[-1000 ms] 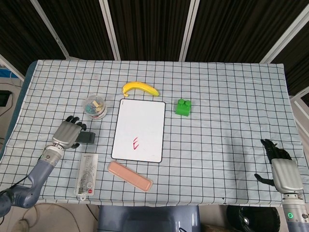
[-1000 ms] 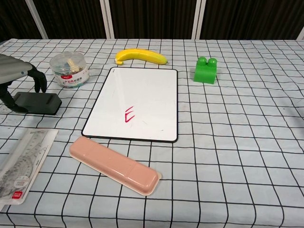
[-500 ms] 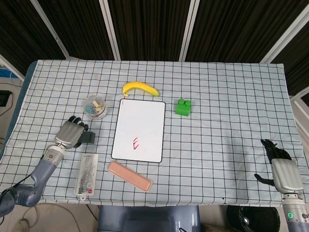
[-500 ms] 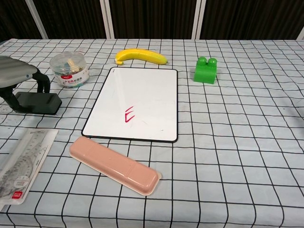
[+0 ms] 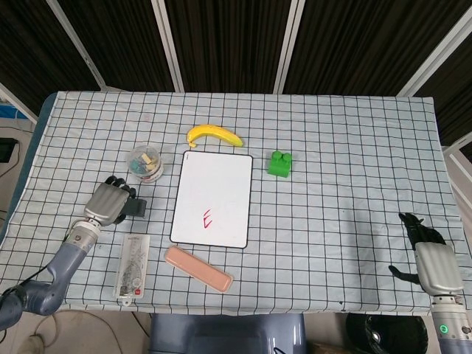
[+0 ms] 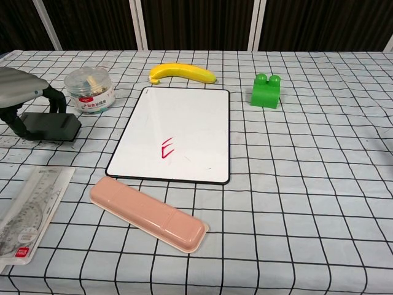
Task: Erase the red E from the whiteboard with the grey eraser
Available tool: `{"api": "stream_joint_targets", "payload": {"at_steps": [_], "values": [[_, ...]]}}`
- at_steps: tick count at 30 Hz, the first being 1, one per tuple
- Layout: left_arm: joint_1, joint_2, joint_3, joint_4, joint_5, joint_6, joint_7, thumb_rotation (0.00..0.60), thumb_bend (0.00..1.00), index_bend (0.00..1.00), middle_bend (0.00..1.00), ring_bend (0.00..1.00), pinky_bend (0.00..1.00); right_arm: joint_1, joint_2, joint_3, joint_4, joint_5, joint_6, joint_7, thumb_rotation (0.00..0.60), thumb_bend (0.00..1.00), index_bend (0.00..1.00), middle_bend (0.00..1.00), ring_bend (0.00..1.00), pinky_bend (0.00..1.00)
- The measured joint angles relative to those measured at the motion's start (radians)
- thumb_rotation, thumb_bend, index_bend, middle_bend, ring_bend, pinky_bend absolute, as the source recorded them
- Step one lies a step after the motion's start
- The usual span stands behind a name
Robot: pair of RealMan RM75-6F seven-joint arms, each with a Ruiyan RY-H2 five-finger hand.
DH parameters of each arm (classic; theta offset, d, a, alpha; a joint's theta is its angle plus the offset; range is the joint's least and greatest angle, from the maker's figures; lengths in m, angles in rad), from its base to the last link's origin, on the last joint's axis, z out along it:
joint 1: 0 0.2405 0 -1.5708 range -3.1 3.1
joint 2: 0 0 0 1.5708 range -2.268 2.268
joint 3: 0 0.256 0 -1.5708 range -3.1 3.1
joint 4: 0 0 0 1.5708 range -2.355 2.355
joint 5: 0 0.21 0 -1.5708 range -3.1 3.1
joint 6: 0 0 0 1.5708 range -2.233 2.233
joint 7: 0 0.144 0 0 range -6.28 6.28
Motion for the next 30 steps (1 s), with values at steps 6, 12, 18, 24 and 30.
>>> {"api": "stream_joint_targets", "payload": {"at_steps": [6, 12, 18, 24, 30], "values": [[-0.004, 0.059, -0.014, -0.122, 0.024, 0.036, 0.007, 0.600, 0.21, 0.41, 0.44, 0.20, 0.21, 0.000, 0.000, 0.000, -0.001, -0.001, 0.002, -0.001, 0.600, 0.03, 0.10, 0.11, 0.21, 0.21], [-0.034, 0.114, -0.049, -0.270, 0.000, 0.041, 0.094, 0.600, 0.21, 0.41, 0.44, 0.20, 0.22, -0.003, 0.002, 0.000, -0.001, -0.003, 0.007, 0.003, 0.600, 0.03, 0.10, 0.11, 0.21, 0.21], [-0.099, 0.119, -0.095, -0.345, -0.128, 0.020, 0.266, 0.600, 0.21, 0.42, 0.44, 0.20, 0.22, -0.005, 0.002, -0.001, 0.001, -0.007, 0.011, 0.004, 0.600, 0.03, 0.10, 0.11, 0.21, 0.21], [-0.182, 0.054, -0.139, -0.355, -0.318, 0.017, 0.394, 0.600, 0.21, 0.42, 0.44, 0.20, 0.22, -0.005, 0.001, -0.001, 0.001, -0.005, 0.009, 0.001, 0.600, 0.03, 0.10, 0.11, 0.21, 0.21], [-0.286, -0.037, -0.174, -0.323, -0.494, 0.022, 0.507, 0.600, 0.21, 0.42, 0.44, 0.21, 0.24, -0.005, -0.001, 0.001, 0.002, 0.003, 0.007, -0.003, 0.600, 0.03, 0.10, 0.11, 0.21, 0.21]]}}
